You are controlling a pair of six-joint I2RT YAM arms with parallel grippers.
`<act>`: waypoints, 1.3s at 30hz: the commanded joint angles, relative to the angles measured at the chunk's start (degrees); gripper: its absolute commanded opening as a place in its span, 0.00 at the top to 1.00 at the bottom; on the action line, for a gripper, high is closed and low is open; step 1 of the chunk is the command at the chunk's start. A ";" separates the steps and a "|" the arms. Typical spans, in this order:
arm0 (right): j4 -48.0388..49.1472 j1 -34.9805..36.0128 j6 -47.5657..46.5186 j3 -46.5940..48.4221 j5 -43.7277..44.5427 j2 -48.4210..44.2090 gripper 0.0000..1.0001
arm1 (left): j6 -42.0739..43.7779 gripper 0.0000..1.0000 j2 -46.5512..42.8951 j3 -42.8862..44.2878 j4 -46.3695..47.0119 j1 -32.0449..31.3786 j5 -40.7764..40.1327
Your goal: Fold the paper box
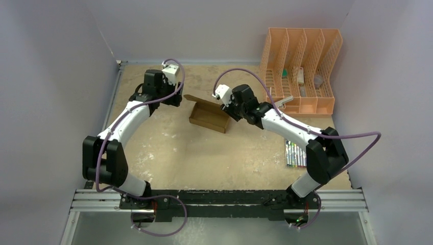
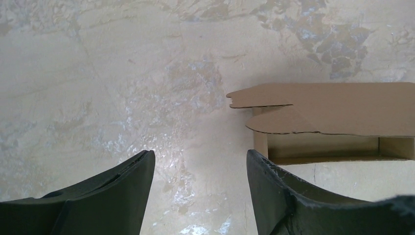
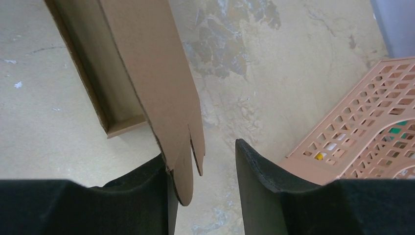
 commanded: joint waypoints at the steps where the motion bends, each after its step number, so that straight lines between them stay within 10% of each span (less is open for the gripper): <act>1: 2.97 -0.74 -2.28 0.54 -2.67 -0.09 0.55 | 6.25 0.31 0.82 2.46 2.11 0.03 4.12; 14: 5.08 -1.70 -4.76 -0.79 -5.81 1.08 0.69 | 17.52 0.33 2.14 1.89 5.36 0.03 12.18; 24: 3.32 -2.70 -7.19 -0.15 -10.53 0.62 1.00 | 29.21 0.36 5.54 4.44 2.34 0.08 16.90; 39: 0.70 -3.37 -7.77 1.98 -14.28 1.40 1.00 | 39.94 0.48 12.37 10.00 -5.75 0.08 24.51</act>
